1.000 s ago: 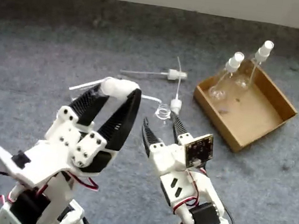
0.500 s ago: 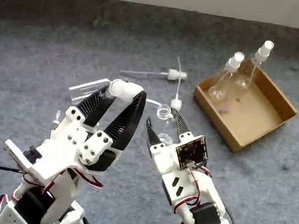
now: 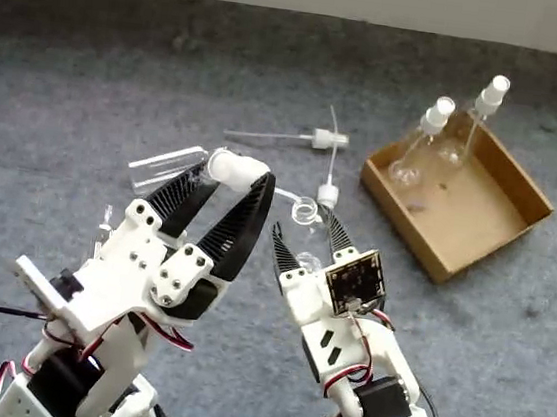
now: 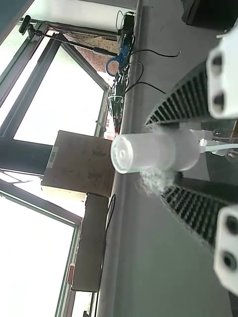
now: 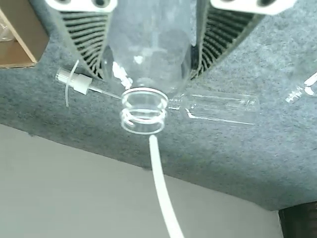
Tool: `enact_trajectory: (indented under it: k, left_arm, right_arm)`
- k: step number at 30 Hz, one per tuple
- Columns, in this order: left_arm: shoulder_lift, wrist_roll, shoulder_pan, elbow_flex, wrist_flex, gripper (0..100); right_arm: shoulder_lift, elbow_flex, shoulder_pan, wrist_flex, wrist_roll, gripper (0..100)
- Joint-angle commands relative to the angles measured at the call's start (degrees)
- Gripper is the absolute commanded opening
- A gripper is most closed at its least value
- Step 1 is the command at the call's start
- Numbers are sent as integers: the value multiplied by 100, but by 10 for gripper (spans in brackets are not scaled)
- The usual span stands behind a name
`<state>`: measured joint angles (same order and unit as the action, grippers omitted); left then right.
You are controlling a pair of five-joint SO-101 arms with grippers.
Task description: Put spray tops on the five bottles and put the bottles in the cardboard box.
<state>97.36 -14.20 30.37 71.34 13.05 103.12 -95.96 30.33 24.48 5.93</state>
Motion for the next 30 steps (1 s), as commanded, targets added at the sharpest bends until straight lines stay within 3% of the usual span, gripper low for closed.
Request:
enact_trajectory:
  k: [1,15,20,26,30]
  left_arm:
    - [-31,0,84,-48,369,10]
    - [-66,35,31,637,396,10]
    - [-66,756,110,1024,369,10]
    - [-13,835,110,1244,360,10]
    - [-13,835,110,1385,369,10]
  right_arm:
    - [-22,-699,-92,-4,62,108]
    - [-13,-699,-92,-13,62,108]
    - [-13,-699,277,-13,79,108]
    - [-22,-699,708,198,1336,108]
    - [-22,-699,760,435,1415,108]
